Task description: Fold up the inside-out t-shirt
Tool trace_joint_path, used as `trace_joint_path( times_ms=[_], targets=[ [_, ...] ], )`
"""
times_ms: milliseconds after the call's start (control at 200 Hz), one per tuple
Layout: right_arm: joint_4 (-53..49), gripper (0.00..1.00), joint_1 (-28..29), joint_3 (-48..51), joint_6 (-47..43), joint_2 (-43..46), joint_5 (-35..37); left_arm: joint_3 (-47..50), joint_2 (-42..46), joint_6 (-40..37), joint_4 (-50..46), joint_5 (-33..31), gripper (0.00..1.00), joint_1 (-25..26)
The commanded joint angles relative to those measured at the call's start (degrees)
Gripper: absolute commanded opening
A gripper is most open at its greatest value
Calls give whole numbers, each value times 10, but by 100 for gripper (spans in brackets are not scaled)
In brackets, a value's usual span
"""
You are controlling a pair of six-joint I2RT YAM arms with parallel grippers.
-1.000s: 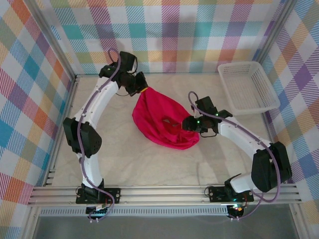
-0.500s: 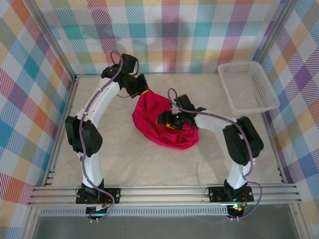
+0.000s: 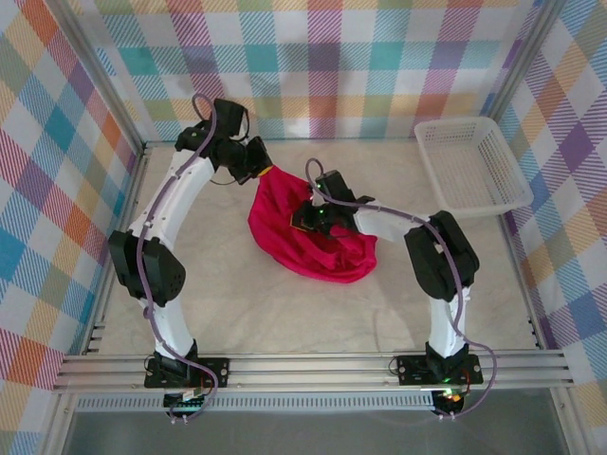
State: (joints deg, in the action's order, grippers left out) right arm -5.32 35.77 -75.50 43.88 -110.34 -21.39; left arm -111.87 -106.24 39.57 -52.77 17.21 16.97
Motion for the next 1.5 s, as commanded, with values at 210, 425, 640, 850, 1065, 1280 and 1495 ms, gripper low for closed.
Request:
trace_joint_path(
  times_ms=[210,425,640,850,1065,1280,1495],
  targets=[
    [-205,0,-6,-73,-122,275,103,-34,37,-8,-3,12,5,-33],
    [-235,0,-161,54,-95,434,144,9,32,-33,-8,-25,66,-28],
    [-189,0,-267,197,-76,491,109,125,28,-45,42,-23,54,-28],
    [-194,0,-269,226,-99,469,108,219,-18,-57,94,8,55,-17],
    [-194,0,-275,233,-111,462,100,254,-69,-61,137,44,61,-3],
    [-196,0,-283,214,-112,460,89,268,-122,-40,181,90,48,20],
    [-219,0,-288,117,-121,441,82,231,-79,-57,113,78,0,-5]
  ],
)
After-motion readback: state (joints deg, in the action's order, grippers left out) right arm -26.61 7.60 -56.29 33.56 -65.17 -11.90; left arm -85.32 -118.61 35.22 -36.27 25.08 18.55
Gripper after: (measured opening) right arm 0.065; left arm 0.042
